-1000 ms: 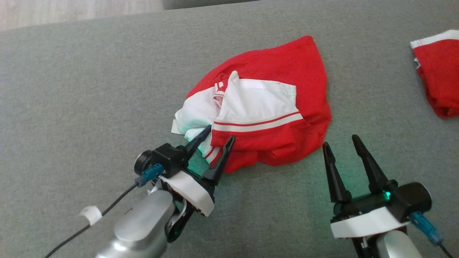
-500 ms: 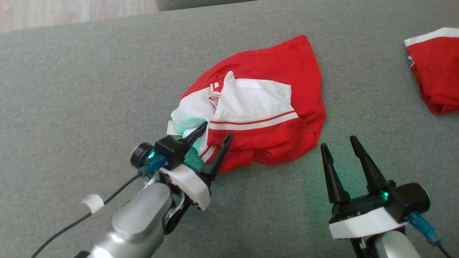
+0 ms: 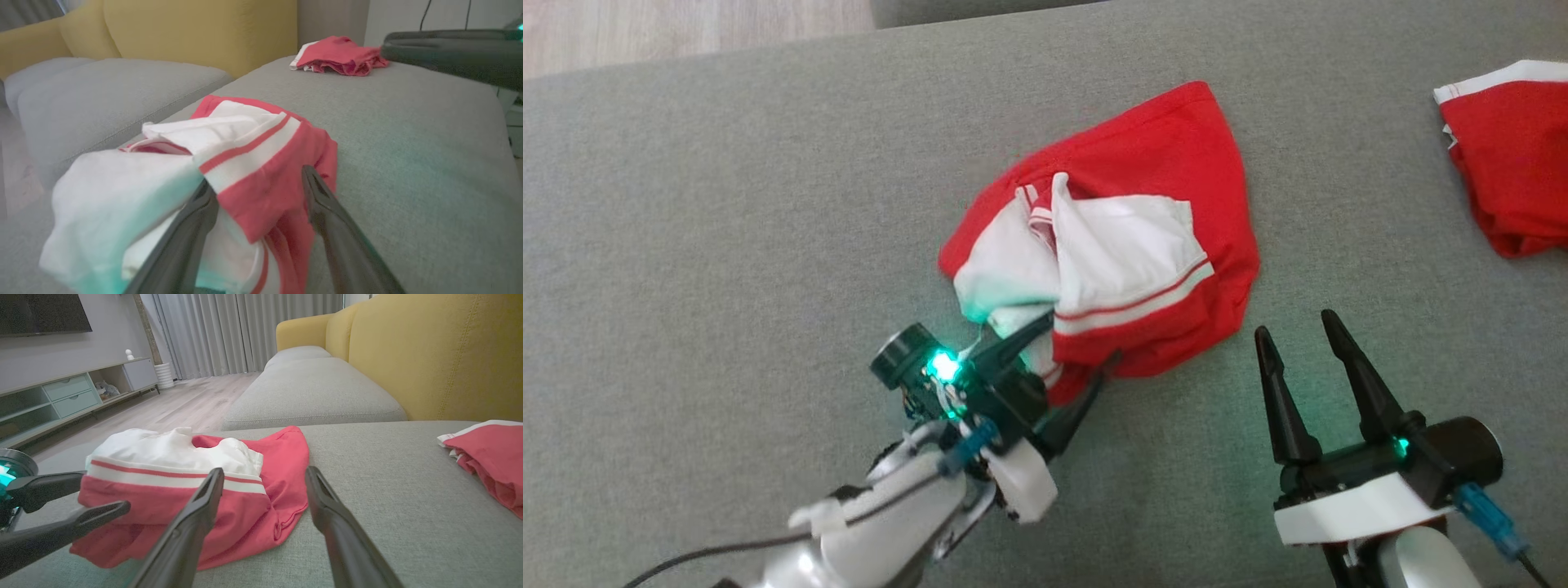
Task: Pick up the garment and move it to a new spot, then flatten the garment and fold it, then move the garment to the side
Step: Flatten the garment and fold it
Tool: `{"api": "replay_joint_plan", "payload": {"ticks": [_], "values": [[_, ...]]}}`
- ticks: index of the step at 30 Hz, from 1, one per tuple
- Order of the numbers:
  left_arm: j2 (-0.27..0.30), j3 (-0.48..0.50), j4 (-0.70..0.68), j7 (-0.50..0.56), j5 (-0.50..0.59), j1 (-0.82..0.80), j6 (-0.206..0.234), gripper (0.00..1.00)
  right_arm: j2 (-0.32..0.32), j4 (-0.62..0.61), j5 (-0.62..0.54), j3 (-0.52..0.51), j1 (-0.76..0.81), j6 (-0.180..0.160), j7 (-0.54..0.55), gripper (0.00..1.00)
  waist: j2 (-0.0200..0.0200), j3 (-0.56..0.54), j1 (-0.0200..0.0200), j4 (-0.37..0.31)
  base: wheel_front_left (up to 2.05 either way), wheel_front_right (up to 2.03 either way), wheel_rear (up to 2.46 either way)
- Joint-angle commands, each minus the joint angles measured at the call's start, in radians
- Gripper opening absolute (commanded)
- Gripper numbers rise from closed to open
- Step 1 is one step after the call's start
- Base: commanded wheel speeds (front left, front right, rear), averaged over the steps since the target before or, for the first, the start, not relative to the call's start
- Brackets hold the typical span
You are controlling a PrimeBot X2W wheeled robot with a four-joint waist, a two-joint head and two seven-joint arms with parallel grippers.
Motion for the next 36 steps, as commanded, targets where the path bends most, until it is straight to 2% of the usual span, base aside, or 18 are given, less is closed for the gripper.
{"api": "replay_joint_plan", "payload": {"ticks": [1, 6, 14, 16, 21, 27, 31, 32, 33, 34, 35, 36], "values": [[0.021, 0.013, -0.048, 0.011, 0.029, -0.018, 0.024, 1.0, -0.003, -0.029, -0.001, 0.018, -0.013, 0.007, -0.004, 1.0, 0.0, 0.001, 0.0, -0.002, 0.0, 0.0, 0.0], [0.044, 0.005, -0.144, 0.048, 0.087, 0.0, 0.124, 1.0, -0.004, -0.03, -0.002, 0.015, -0.01, 0.007, -0.004, 1.0, 0.0, 0.005, 0.0, -0.004, 0.0, 0.0, 0.0], [0.069, 0.043, -0.283, 0.086, 0.057, 0.037, 0.19, 1.0, -0.005, -0.03, -0.003, 0.014, -0.013, 0.007, -0.004, 1.0, 0.0, 0.008, 0.0, 0.0, 0.0, 0.0, 0.0], [0.073, 0.054, -0.301, 0.095, 0.031, 0.049, 0.19, 1.0, -0.005, -0.03, -0.004, 0.012, -0.013, 0.007, -0.004, 1.0, 0.0, 0.008, 0.0, 0.001, 0.0, 0.0, 0.0], [0.076, 0.055, -0.293, 0.107, -0.022, 0.063, 0.152, 1.0, -0.004, -0.027, -0.002, 0.017, -0.015, 0.007, -0.004, 1.0, 0.0, 0.01, 0.0, -0.001, 0.0, 0.0, 0.0], [0.054, 0.068, -0.221, 0.109, -0.049, 0.05, 0.149, 1.0, -0.006, -0.025, 0.001, 0.024, -0.021, 0.007, -0.004, 1.0, 0.0, 0.009, 0.0, -0.006, 0.0, 0.0, 0.0], [0.039, 0.066, -0.178, 0.129, -0.095, 0.052, 0.111, 1.0, -0.008, -0.024, 0.001, 0.023, -0.018, 0.007, -0.004, 1.0, 0.0, 0.003, 0.0, -0.008, 0.0, 0.0, 0.0], [0.032, 0.068, -0.17, 0.133, -0.116, 0.056, 0.095, 0.92, -0.009, -0.024, 0.001, 0.022, -0.017, 0.007, -0.004, 1.0, 0.0, 0.002, 0.0, -0.008, 0.0, 0.0, 0.0], [0.022, 0.075, -0.165, 0.133, -0.147, 0.064, 0.075, 0.47, -0.009, -0.024, 0.001, 0.022, -0.016, 0.007, -0.004, 1.0, 0.0, 0.0, 0.0, -0.008, 0.0, 0.0, 0.0], [0.012, 0.083, -0.161, 0.128, -0.177, 0.068, 0.052, 0.09, -0.009, -0.024, 0.0, 0.022, -0.016, 0.007, -0.004, 1.0, 0.0, -0.001, 0.0, -0.009, 0.0, 0.0, 0.0], [0.006, 0.086, -0.156, 0.122, -0.195, 0.067, 0.031, 0.0, -0.009, -0.024, 0.0, 0.023, -0.016, 0.007, -0.004, 1.0, 0.0, -0.003, 0.0, -0.009, 0.0, 0.0, 0.0], [0.003, 0.087, -0.151, 0.114, -0.202, 0.059, 0.012, 0.0, -0.008, -0.024, 0.0, 0.024, -0.015, 0.007, -0.004, 1.0, 0.0, -0.006, 0.0, -0.01, 0.0, 0.0, 0.0]]}}
